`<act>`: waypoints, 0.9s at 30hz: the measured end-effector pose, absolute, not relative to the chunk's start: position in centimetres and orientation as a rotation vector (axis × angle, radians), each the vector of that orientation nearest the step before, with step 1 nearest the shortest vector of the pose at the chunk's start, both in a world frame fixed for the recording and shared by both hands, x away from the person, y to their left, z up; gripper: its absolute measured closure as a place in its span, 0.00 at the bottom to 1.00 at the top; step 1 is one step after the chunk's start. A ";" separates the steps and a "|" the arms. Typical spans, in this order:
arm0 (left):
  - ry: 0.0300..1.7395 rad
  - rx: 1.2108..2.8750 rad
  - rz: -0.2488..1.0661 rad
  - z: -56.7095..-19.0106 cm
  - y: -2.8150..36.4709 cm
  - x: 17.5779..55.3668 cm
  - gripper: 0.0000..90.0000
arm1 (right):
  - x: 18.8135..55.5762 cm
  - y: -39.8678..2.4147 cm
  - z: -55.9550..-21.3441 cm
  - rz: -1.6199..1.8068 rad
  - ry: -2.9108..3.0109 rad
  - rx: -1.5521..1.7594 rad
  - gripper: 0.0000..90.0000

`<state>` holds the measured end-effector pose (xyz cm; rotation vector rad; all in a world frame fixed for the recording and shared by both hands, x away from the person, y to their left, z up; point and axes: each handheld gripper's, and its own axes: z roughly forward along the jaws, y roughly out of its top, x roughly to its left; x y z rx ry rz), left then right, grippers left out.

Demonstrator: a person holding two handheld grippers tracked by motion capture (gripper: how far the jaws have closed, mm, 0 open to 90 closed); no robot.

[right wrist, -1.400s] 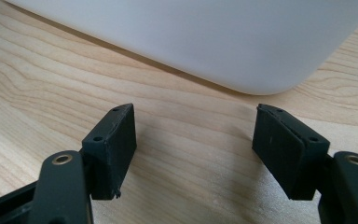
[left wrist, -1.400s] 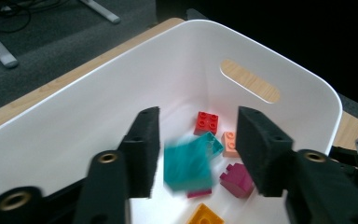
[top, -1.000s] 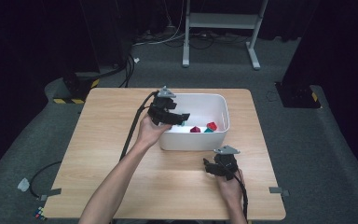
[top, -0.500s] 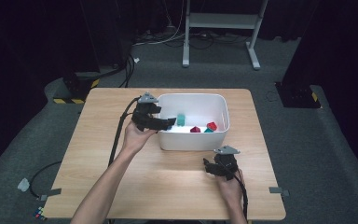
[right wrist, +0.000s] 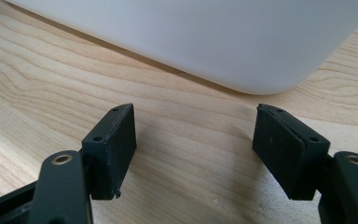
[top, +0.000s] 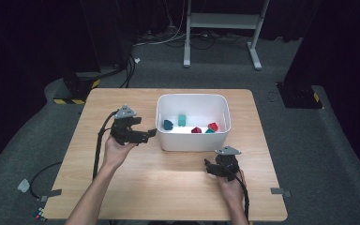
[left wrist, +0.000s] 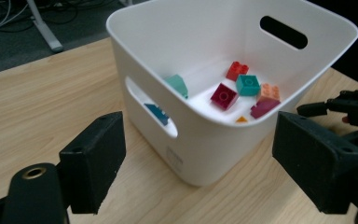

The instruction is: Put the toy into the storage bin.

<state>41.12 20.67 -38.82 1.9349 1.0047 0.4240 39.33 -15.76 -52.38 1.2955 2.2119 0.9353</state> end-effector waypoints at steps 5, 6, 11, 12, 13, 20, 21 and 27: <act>1.046 1.906 0.414 -40.5 22.4 39.4 0.20 | 39.3 -15.8 -52.4 0.935 2.212 1.296 0.33; 1.051 1.904 0.416 -40.7 22.6 39.2 0.20 | 39.3 -15.8 -52.4 0.936 2.212 1.296 0.33; 1.086 1.900 0.442 -42.4 24.0 37.6 0.20 | 39.3 -15.8 -52.4 0.936 2.212 1.297 0.33; 1.093 1.894 0.443 -42.7 24.3 37.3 0.20 | 39.3 -15.8 -52.4 0.936 2.212 1.296 0.33; 1.099 1.893 0.448 -42.9 24.5 36.9 0.20 | 39.3 -15.8 -52.4 0.936 2.212 1.296 0.33; 1.127 1.893 0.481 -44.9 25.8 35.2 0.21 | 39.3 -15.7 -52.4 0.935 2.211 1.297 0.33; 1.137 1.893 0.481 -45.4 25.9 35.0 0.21 | 39.3 -15.7 -52.4 0.936 2.212 1.296 0.33; 1.165 1.931 0.532 -47.9 25.9 34.7 0.22 | 39.3 -15.8 -52.4 0.936 2.212 1.294 0.34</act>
